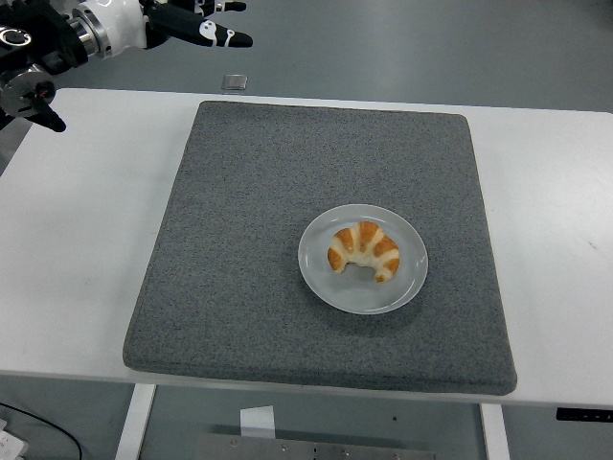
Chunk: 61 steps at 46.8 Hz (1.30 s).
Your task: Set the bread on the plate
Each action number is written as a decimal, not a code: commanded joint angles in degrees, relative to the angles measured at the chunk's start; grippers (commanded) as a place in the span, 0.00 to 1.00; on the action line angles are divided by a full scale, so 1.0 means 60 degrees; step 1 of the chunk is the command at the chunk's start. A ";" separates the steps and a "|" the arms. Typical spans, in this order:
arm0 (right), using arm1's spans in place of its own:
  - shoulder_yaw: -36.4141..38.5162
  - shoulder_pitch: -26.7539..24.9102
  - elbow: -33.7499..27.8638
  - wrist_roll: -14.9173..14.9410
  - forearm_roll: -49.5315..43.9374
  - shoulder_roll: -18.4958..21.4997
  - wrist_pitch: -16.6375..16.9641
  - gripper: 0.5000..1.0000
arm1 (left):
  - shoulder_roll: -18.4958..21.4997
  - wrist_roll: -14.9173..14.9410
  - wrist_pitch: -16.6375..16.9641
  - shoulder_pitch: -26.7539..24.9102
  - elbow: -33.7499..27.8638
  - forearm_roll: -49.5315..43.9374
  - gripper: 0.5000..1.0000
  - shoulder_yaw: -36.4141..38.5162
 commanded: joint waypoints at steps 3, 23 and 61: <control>0.0000 -0.0001 0.0000 0.0009 0.0000 0.0000 0.0000 0.86 | -0.0003 0.0023 -0.0036 0.0011 0.0377 -0.0567 1.00 0.0000; 0.0000 -0.0001 0.0000 0.0009 0.0000 0.0000 0.0000 0.86 | 0.0027 0.0169 -0.0388 0.0055 0.1256 -0.1886 1.00 0.0000; 0.0000 0.0145 0.0586 -0.0005 0.0000 0.0000 0.0015 0.86 | -0.0061 0.0213 -0.0403 0.1270 0.1813 -0.4126 1.00 -0.0263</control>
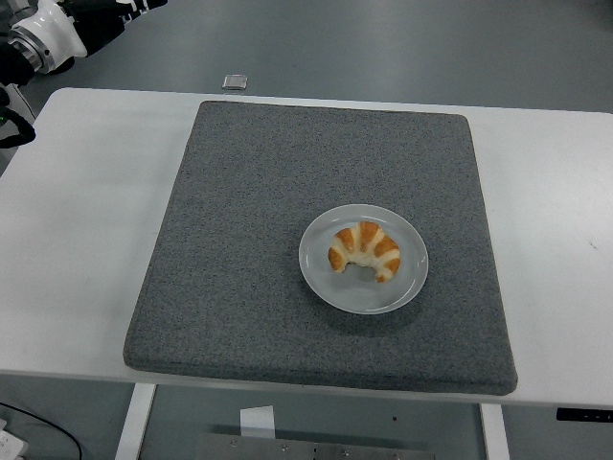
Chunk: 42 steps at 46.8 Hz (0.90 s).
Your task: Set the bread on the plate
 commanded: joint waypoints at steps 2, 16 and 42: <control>-0.0017 0.0001 0.0075 -0.0005 0.0000 0.0000 0.0005 0.86 | -0.0049 0.0001 0.0045 0.0292 0.0023 -0.0303 1.00 -0.0152; -0.0017 0.0074 0.0134 0.0010 0.0000 0.0000 -0.0024 0.86 | -0.0122 0.0001 0.0118 0.0761 0.0023 -0.1240 1.00 -0.0181; -0.0061 0.0104 0.0134 0.0010 -0.0015 0.0000 -0.0039 0.86 | -0.1000 0.0001 0.0323 0.1347 0.0667 -0.1402 1.00 -0.0181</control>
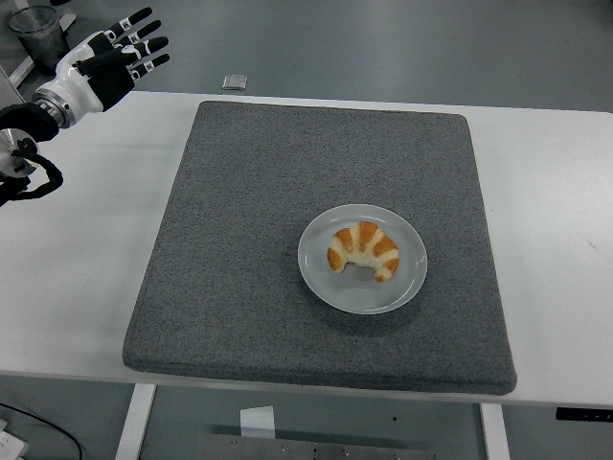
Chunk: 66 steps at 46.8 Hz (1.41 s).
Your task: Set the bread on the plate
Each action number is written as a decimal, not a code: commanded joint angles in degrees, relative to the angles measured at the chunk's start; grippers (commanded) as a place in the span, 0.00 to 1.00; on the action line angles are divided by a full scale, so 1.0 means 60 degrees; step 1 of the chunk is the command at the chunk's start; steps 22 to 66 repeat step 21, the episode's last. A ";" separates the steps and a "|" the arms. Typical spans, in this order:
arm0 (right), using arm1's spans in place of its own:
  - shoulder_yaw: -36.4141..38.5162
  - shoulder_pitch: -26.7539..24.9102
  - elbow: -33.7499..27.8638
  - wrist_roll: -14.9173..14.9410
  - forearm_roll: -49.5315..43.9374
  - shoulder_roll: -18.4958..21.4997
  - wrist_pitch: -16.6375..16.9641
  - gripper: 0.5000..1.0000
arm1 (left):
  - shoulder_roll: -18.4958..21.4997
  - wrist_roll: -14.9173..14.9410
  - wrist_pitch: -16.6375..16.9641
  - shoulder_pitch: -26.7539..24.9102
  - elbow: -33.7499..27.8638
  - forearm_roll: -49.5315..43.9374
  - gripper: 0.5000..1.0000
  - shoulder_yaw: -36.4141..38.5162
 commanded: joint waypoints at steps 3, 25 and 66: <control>-0.0001 -0.0004 0.0006 0.0001 0.0005 0.0000 -0.0001 0.86 | -0.0246 -0.0001 0.0006 0.0125 0.0235 -0.0010 1.00 -0.0001; -0.0001 -0.0004 0.0006 0.0001 -0.0010 0.0000 -0.0031 0.86 | -0.0378 -0.0001 0.0006 0.0154 0.0411 0.0005 1.00 -0.0001; -0.0001 -0.0004 0.0006 0.0001 -0.0010 0.0000 -0.0031 0.86 | -0.0378 -0.0001 0.0006 0.0154 0.0411 0.0005 1.00 -0.0001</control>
